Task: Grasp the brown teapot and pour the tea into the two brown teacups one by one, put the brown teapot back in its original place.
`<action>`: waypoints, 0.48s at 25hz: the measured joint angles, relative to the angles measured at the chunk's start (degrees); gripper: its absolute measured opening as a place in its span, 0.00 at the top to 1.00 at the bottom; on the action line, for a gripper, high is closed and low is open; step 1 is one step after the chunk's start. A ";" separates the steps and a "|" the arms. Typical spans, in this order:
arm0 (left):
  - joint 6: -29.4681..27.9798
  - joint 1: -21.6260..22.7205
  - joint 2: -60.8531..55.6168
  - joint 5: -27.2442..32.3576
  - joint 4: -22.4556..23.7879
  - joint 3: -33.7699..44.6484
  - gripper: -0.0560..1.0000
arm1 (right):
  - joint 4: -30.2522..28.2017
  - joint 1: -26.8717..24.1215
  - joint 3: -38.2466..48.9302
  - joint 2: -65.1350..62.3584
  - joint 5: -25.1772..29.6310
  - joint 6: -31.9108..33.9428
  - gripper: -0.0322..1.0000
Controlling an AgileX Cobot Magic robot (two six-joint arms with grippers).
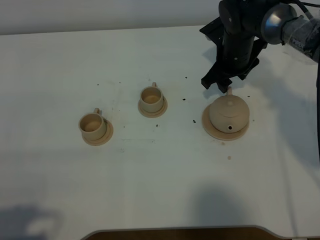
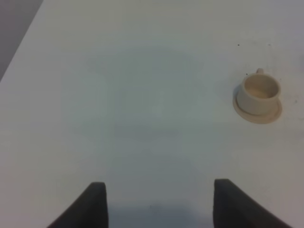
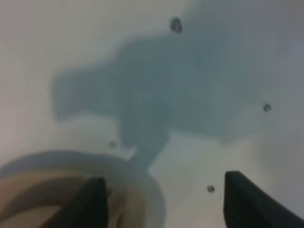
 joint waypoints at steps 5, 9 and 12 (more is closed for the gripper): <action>-0.04 0.00 0.00 0.00 0.00 0.00 0.48 | -0.22 -1.18 0.00 0.00 2.91 0.90 0.44; -0.04 0.00 0.00 0.00 0.00 0.00 0.48 | -0.63 -2.40 0.00 0.00 5.12 2.17 0.44; -0.04 0.00 0.00 0.00 0.00 0.00 0.48 | -1.14 -3.30 0.00 0.00 5.97 2.72 0.44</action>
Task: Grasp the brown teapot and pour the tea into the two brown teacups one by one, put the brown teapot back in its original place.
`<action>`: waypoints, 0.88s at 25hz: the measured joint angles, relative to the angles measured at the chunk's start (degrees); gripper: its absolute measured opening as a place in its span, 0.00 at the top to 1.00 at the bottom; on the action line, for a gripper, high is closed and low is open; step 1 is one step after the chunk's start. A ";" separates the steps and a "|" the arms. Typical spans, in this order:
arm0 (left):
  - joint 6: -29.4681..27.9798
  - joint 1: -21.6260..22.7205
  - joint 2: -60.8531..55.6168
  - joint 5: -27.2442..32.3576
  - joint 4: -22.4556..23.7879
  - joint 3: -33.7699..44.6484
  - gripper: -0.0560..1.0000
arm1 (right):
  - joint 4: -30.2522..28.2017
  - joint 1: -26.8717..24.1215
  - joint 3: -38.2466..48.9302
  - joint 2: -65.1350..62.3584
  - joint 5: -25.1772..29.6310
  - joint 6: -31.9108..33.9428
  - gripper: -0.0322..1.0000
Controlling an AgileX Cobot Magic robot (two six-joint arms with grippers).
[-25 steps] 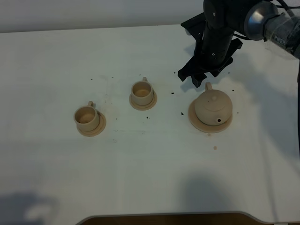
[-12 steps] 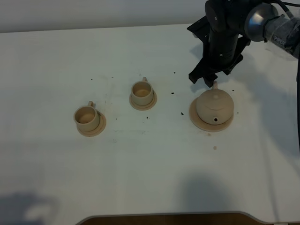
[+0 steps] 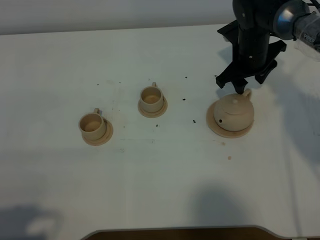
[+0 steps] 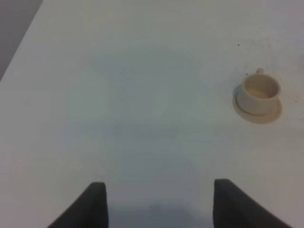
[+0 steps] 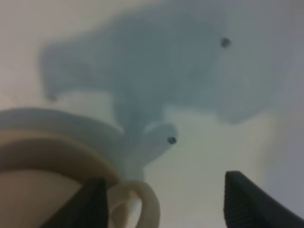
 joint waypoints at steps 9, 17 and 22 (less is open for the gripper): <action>0.00 0.00 0.00 0.00 0.00 0.00 0.48 | -1.02 -0.66 0.00 0.00 0.18 0.67 0.44; 0.00 0.00 0.00 0.00 0.00 0.00 0.48 | -1.88 -0.68 0.00 0.00 -0.74 -5.31 0.44; 0.05 0.00 0.00 0.00 0.00 0.00 0.48 | -2.76 -1.07 0.00 0.00 0.05 -5.84 0.44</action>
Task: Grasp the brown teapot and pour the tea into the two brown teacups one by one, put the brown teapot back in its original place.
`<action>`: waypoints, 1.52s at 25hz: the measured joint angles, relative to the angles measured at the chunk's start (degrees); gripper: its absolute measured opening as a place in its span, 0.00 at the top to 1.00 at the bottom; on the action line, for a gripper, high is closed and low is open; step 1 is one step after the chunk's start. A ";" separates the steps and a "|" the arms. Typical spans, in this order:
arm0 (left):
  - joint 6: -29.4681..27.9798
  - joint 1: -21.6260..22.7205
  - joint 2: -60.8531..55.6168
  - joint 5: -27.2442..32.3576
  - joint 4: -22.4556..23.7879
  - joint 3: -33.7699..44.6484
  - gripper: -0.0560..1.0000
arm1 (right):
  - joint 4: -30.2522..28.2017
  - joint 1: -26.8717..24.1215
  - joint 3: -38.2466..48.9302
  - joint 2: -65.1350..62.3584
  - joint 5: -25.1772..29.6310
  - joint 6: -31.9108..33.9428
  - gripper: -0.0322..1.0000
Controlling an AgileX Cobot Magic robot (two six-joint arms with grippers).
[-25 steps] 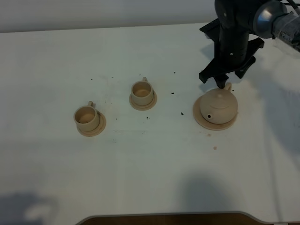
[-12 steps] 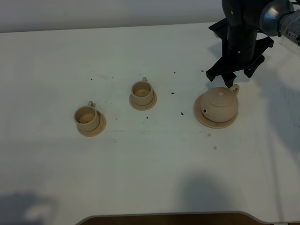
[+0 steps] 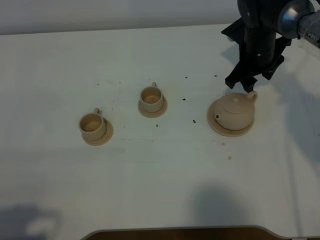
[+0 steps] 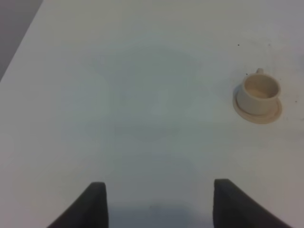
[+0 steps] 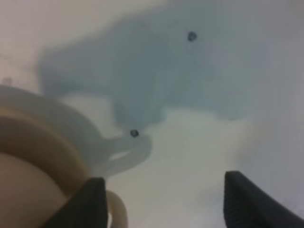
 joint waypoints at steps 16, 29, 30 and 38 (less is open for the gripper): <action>0.00 0.00 0.00 0.00 0.00 0.00 0.48 | -0.67 -2.59 12.35 -6.68 -6.32 0.90 0.44; 0.00 0.00 0.00 0.00 0.00 0.00 0.48 | -0.44 -2.59 12.58 -7.76 -11.22 0.11 0.44; 0.00 0.00 0.00 0.00 0.00 0.00 0.48 | -0.03 -2.59 12.58 -7.76 -11.22 0.02 0.44; 0.00 0.00 0.00 0.00 0.00 0.00 0.48 | 1.17 -2.59 12.58 -6.45 -7.17 -0.34 0.44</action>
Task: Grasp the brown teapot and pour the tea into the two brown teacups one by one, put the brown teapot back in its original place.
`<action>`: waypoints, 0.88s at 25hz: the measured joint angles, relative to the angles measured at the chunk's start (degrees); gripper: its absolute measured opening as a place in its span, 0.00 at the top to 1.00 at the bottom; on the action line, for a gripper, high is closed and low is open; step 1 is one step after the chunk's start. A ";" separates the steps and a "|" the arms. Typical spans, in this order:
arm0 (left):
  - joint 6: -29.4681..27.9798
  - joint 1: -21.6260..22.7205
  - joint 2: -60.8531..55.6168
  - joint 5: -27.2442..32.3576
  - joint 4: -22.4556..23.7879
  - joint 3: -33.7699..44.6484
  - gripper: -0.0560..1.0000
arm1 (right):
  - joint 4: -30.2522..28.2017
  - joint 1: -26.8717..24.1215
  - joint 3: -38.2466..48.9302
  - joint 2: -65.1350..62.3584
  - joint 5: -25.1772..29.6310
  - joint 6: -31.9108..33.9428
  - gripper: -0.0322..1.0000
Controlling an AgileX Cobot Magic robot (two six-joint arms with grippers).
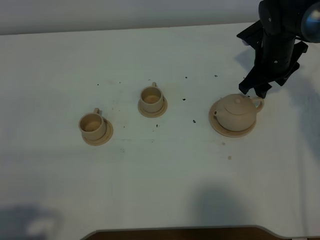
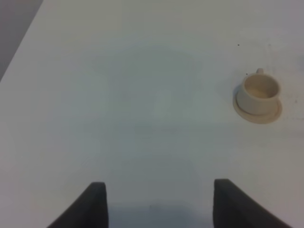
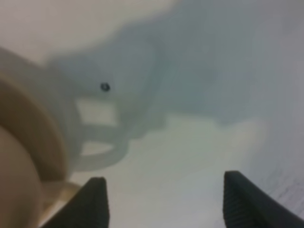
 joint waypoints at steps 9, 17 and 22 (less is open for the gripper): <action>-0.06 0.00 0.00 0.00 0.00 0.00 0.48 | 3.11 -0.04 0.00 0.32 6.30 0.14 0.44; -0.06 0.00 0.00 0.00 0.00 0.00 0.48 | 5.44 0.08 0.00 0.38 7.43 2.84 0.44; -0.06 0.00 0.00 0.00 0.00 0.00 0.48 | 4.90 0.33 1.47 0.11 7.13 4.40 0.45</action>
